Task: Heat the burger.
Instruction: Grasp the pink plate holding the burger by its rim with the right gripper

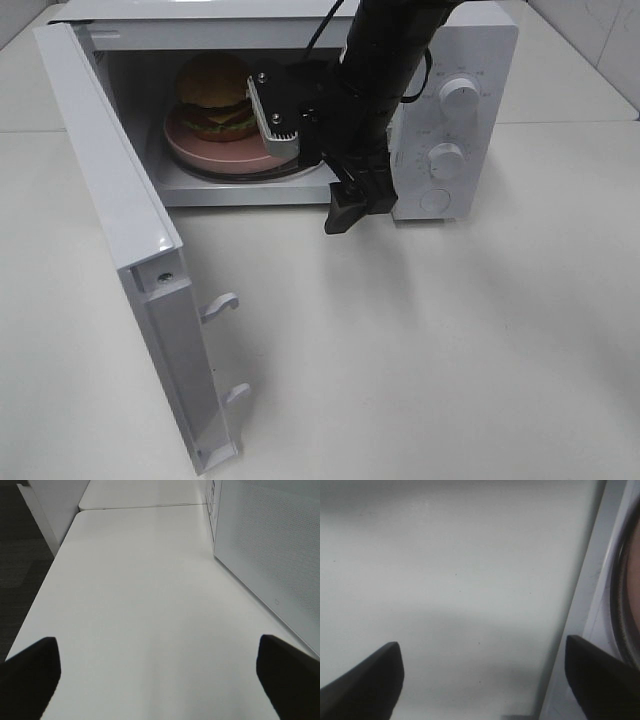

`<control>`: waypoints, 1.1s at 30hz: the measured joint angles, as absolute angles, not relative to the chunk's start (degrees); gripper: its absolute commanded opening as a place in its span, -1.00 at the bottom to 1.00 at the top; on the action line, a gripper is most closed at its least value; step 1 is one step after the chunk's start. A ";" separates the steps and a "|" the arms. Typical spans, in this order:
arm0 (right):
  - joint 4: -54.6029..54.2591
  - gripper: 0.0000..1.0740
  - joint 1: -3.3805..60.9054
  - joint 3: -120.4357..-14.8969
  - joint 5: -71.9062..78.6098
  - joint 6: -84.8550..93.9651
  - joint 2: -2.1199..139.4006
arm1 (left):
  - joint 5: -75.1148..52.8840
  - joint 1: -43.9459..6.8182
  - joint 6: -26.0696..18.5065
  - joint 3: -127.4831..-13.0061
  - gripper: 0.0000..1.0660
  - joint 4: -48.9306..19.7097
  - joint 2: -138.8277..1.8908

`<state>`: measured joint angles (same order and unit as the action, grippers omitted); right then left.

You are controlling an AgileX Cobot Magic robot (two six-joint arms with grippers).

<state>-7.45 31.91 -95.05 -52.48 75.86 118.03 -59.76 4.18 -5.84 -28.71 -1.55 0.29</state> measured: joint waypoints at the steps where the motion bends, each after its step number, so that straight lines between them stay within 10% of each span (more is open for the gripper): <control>1: -7.45 0.58 31.91 -96.54 -52.48 76.15 119.23 | -59.76 4.18 -5.84 -28.71 0.89 -1.55 0.29; 33: -9.40 0.53 33.46 -117.23 -53.34 76.15 135.22 | -59.76 4.18 -5.84 -28.71 0.89 -1.55 0.29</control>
